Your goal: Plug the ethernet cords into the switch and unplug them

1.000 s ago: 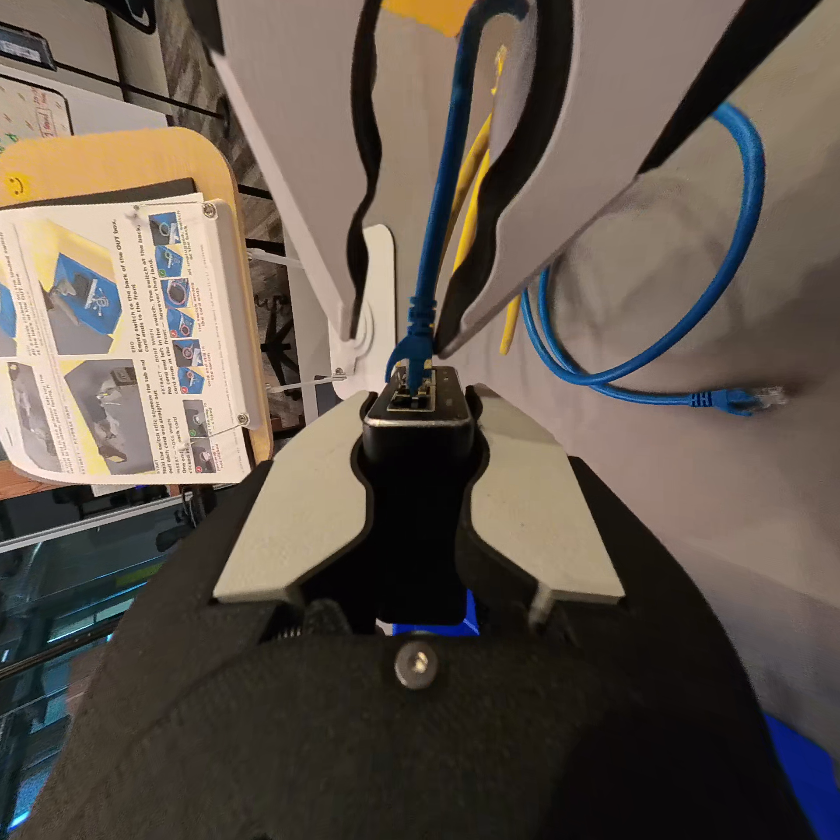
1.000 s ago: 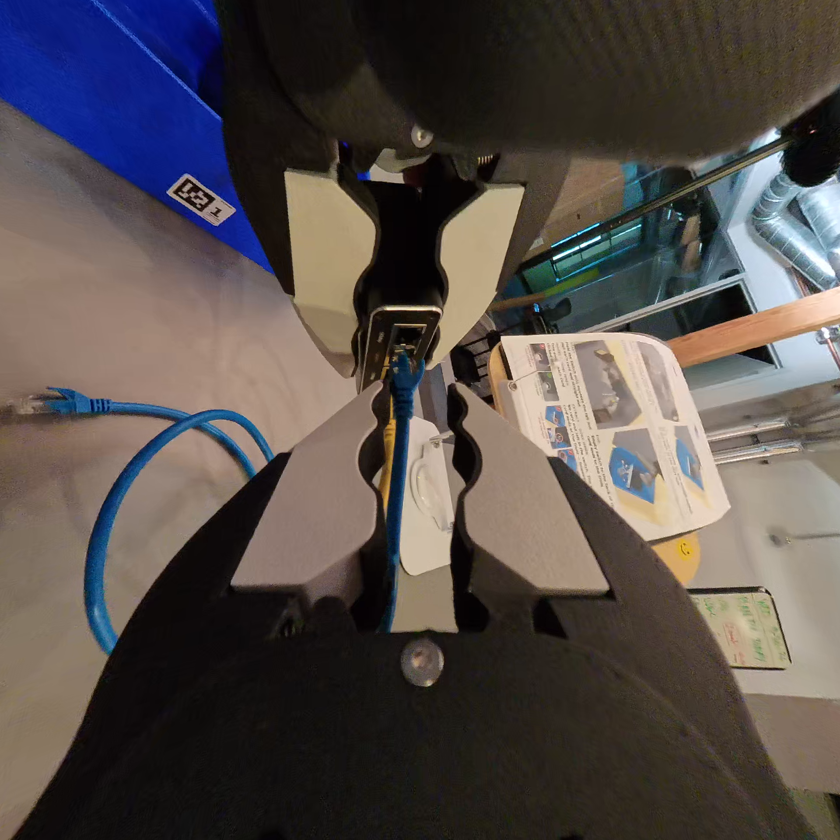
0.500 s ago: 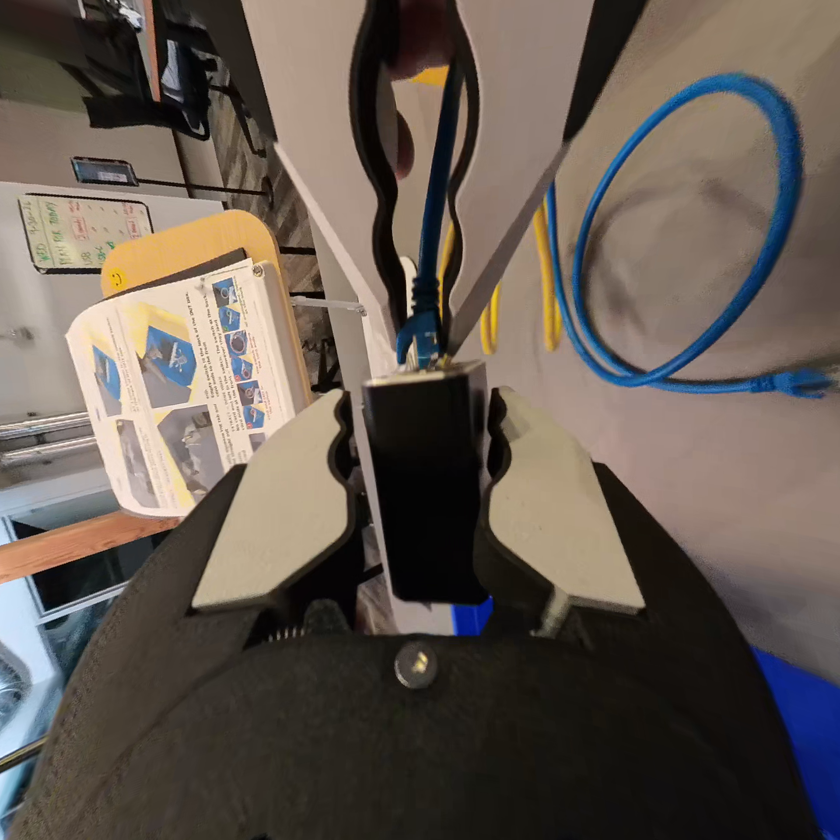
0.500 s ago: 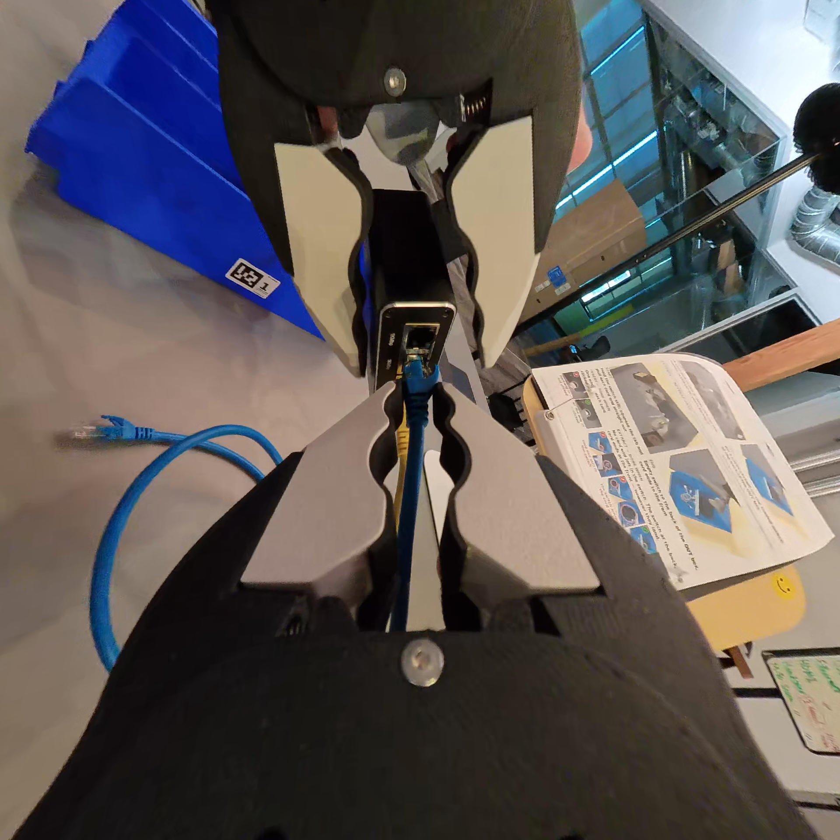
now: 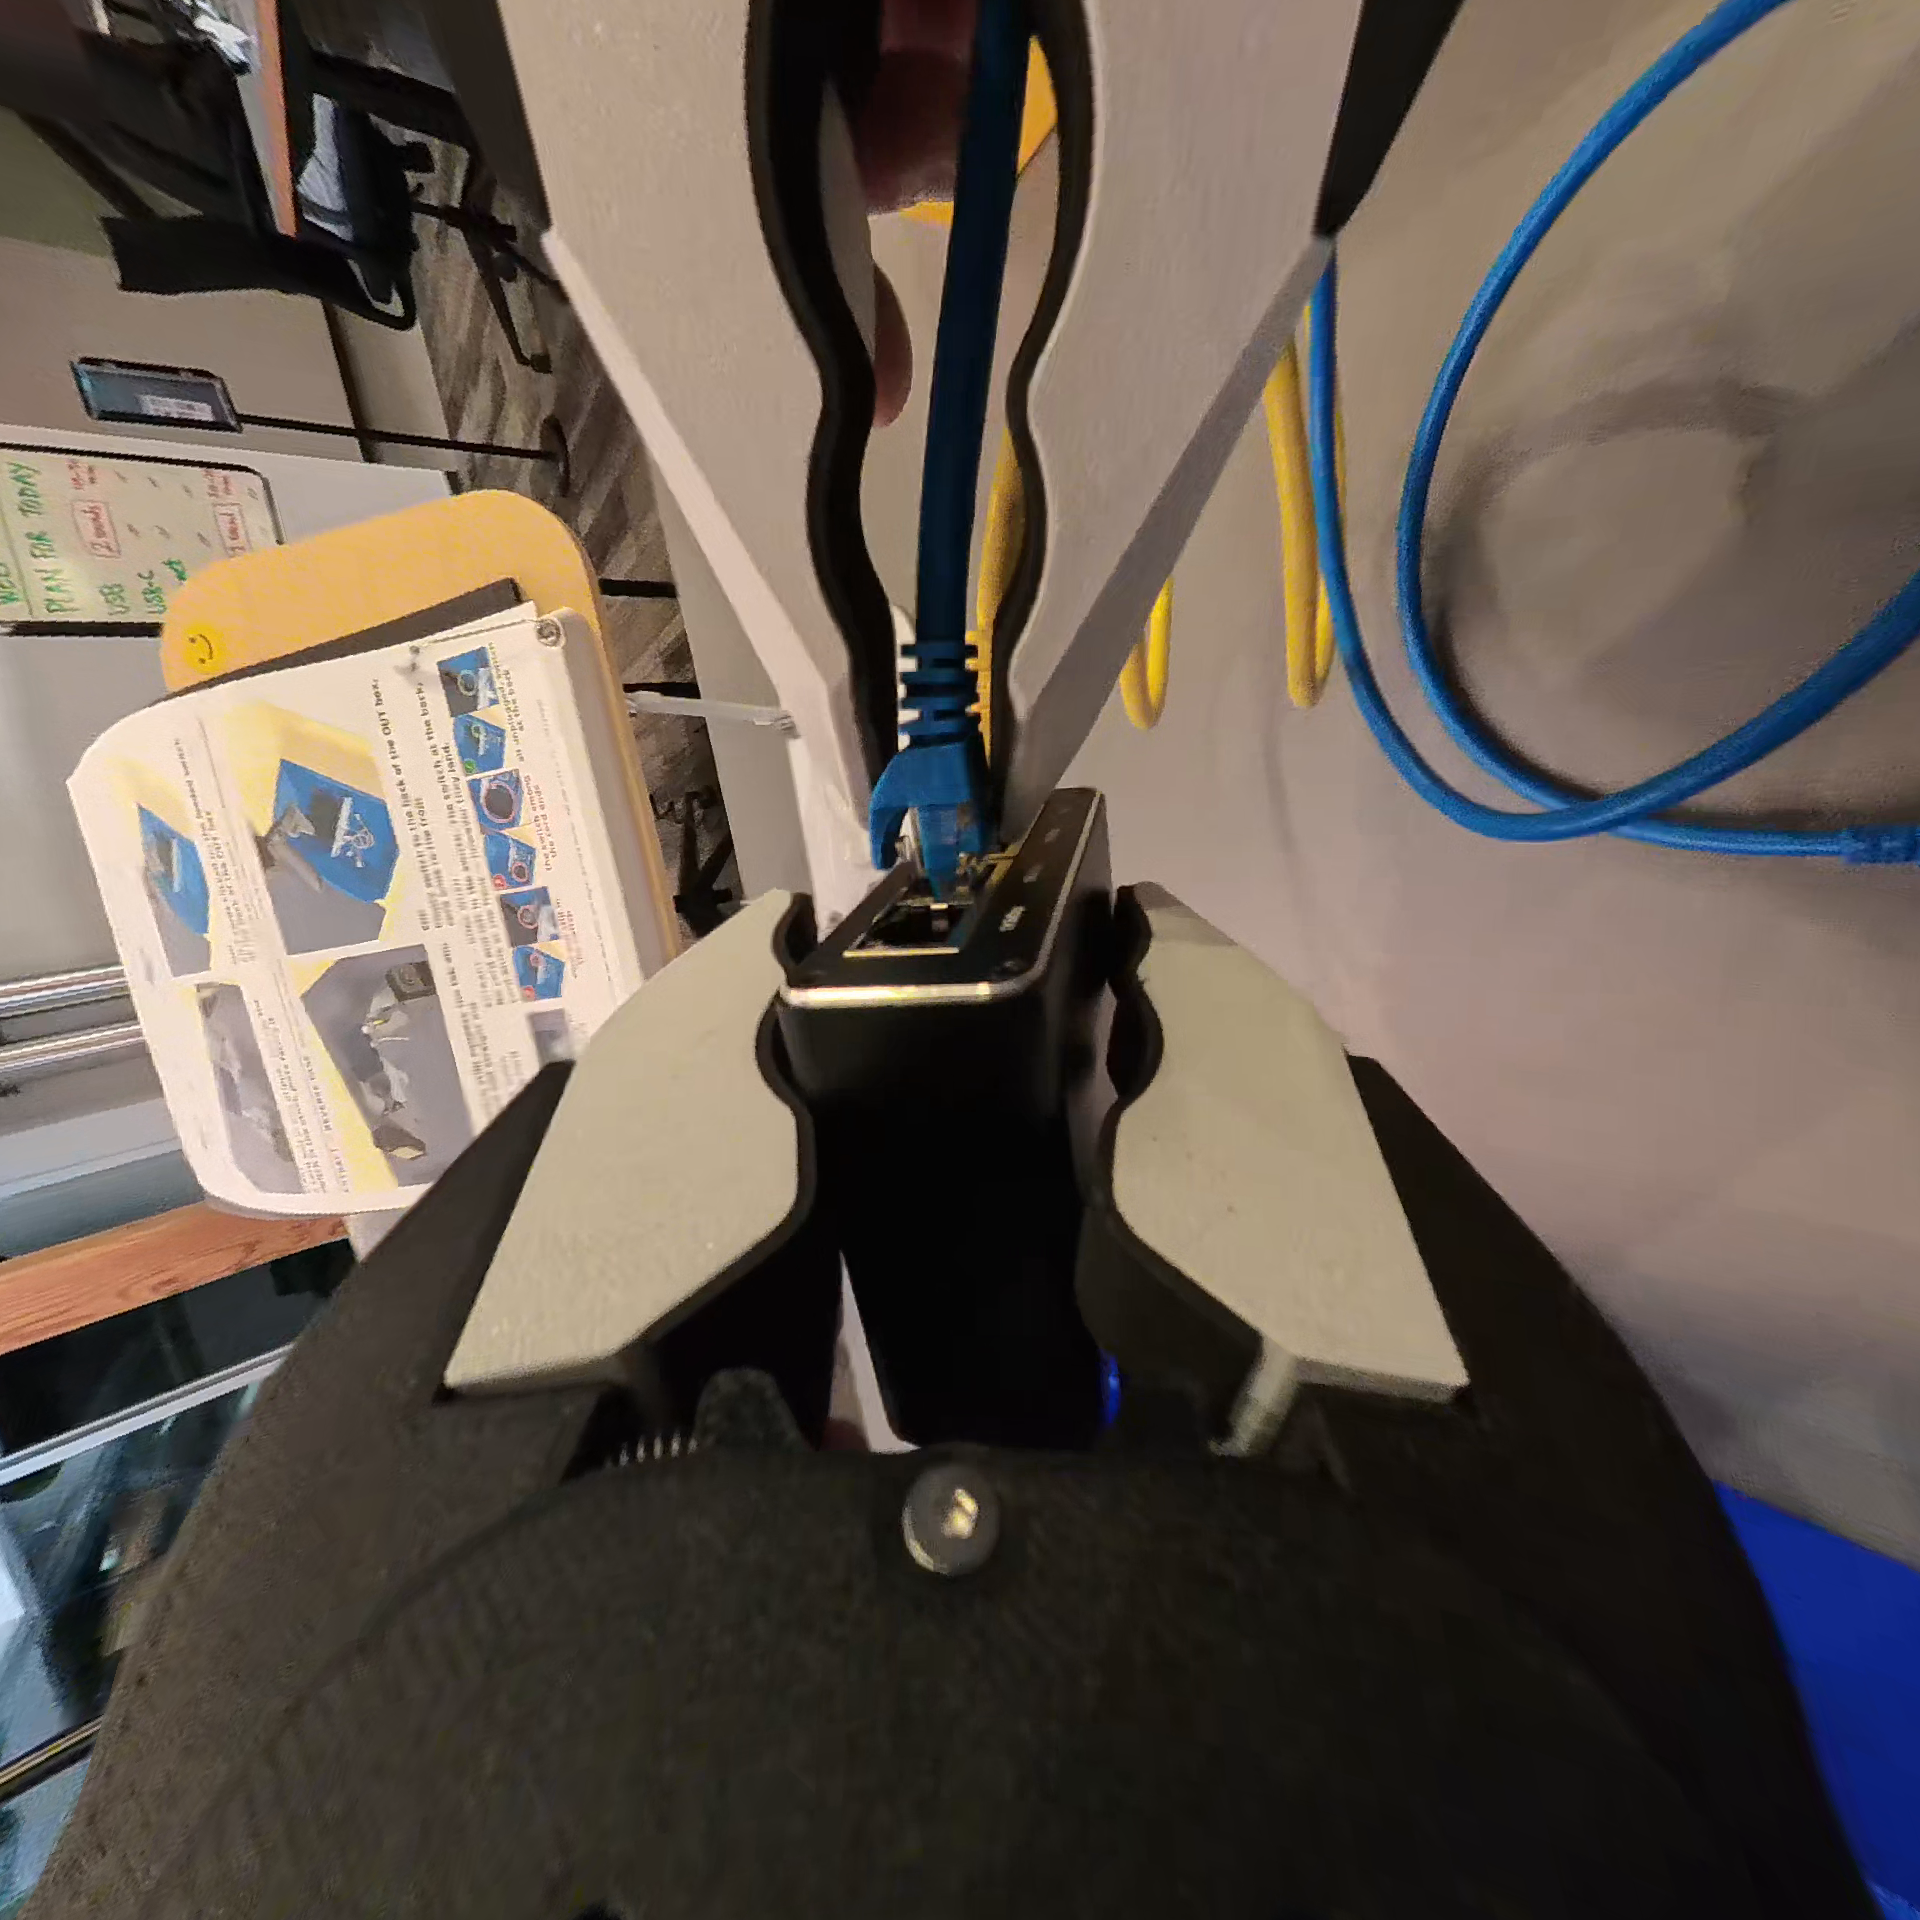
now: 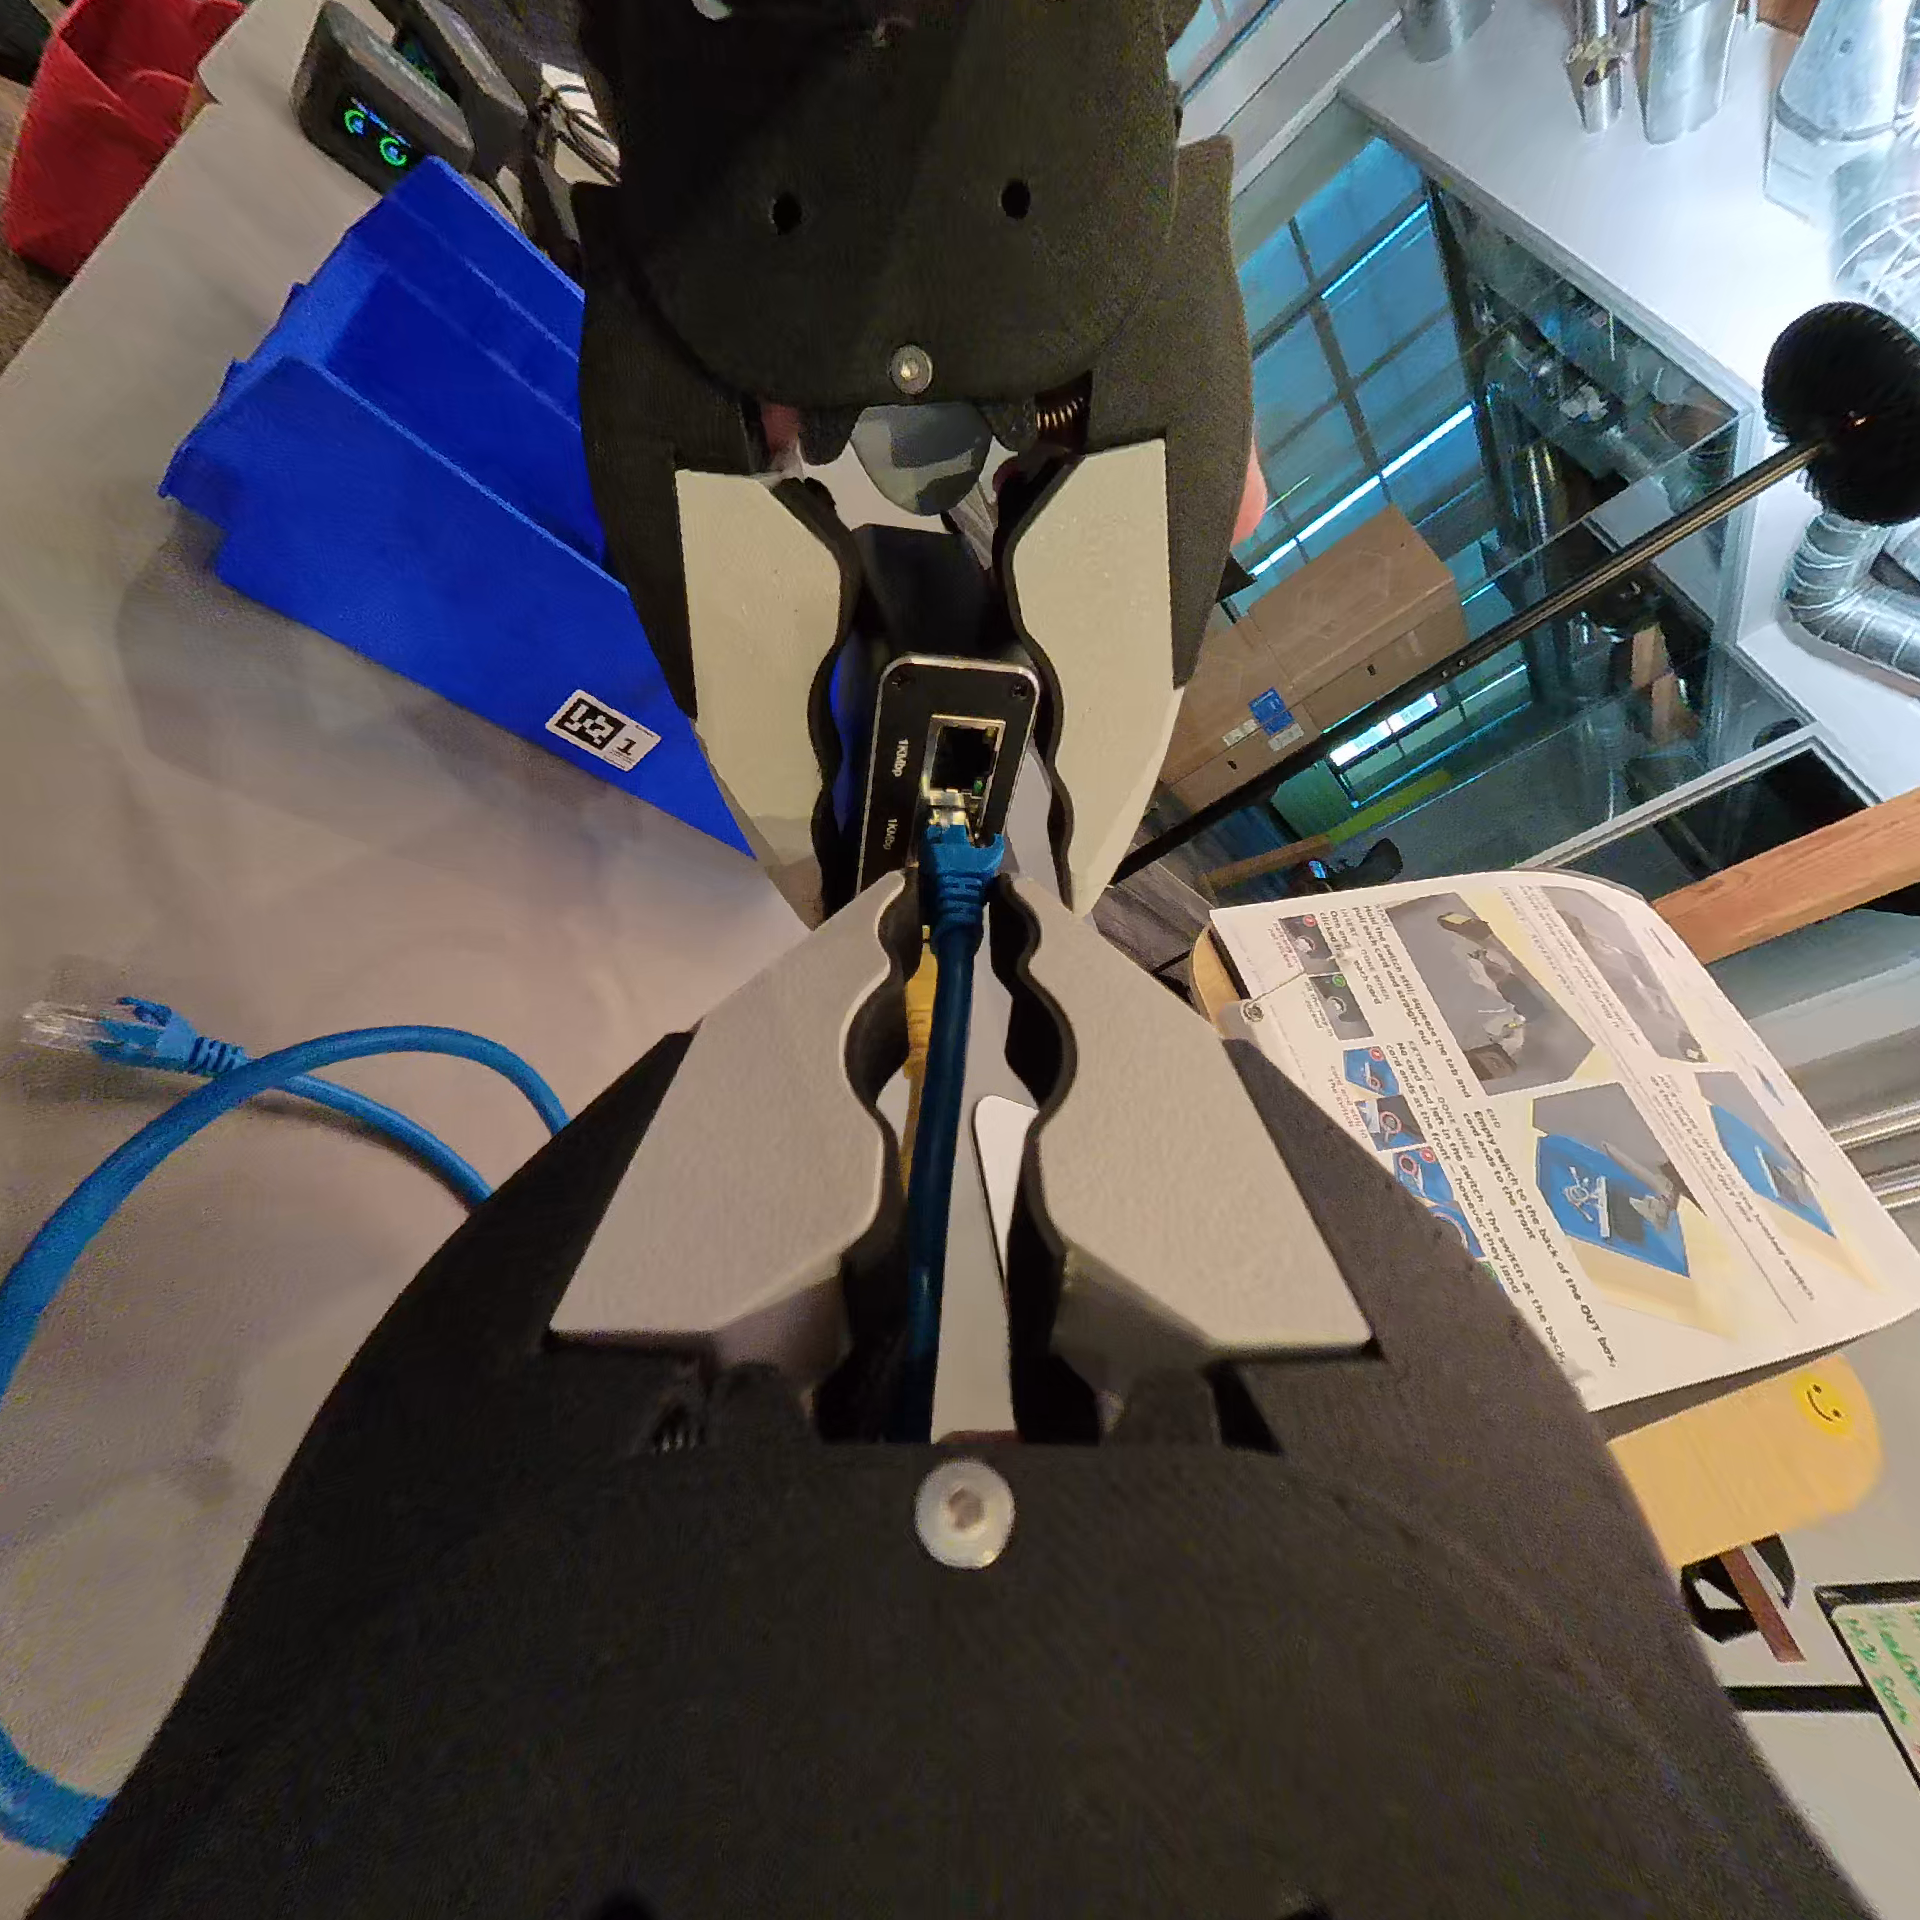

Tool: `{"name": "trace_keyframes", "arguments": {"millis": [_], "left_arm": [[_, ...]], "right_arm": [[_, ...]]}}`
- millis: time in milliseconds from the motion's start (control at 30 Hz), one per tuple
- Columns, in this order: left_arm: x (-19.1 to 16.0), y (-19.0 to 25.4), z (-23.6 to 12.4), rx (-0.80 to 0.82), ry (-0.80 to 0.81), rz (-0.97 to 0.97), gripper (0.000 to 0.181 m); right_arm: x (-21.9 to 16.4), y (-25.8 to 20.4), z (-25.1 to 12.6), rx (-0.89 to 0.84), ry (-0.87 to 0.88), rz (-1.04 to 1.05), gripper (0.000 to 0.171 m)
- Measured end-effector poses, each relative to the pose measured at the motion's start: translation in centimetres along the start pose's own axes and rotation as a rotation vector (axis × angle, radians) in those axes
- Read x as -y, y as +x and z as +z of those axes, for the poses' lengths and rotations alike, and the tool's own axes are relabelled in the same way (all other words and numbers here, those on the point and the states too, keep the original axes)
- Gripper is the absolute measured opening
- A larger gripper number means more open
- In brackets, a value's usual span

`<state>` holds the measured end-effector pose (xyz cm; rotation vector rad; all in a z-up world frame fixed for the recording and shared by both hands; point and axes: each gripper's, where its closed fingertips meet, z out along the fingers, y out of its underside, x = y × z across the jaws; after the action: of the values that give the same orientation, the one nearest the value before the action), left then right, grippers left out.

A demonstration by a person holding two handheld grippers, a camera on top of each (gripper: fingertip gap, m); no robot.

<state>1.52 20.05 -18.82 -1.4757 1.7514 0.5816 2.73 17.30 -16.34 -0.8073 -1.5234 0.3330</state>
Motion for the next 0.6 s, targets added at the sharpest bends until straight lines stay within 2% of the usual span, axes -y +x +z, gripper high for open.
{"name": "trace_keyframes", "arguments": {"millis": [133, 300, 600], "left_arm": [[-0.27, -0.11, 0.02, 0.016, -0.042, 0.038, 0.053], [-0.33, 0.05, 0.19, 0.014, -0.081, 0.089, 0.053], [0.37, -0.2, -0.06, 0.02, -0.079, 0.1, 0.052]], "right_arm": [[-0.21, -0.05, 0.17, -0.009, -0.022, -0.015, 0.01], [0.06, 0.02, 0.15, -0.008, -0.065, -0.044, 0.019], [0.35, -0.16, -0.38, 0.047, -0.089, -0.038, 0.011]]}}
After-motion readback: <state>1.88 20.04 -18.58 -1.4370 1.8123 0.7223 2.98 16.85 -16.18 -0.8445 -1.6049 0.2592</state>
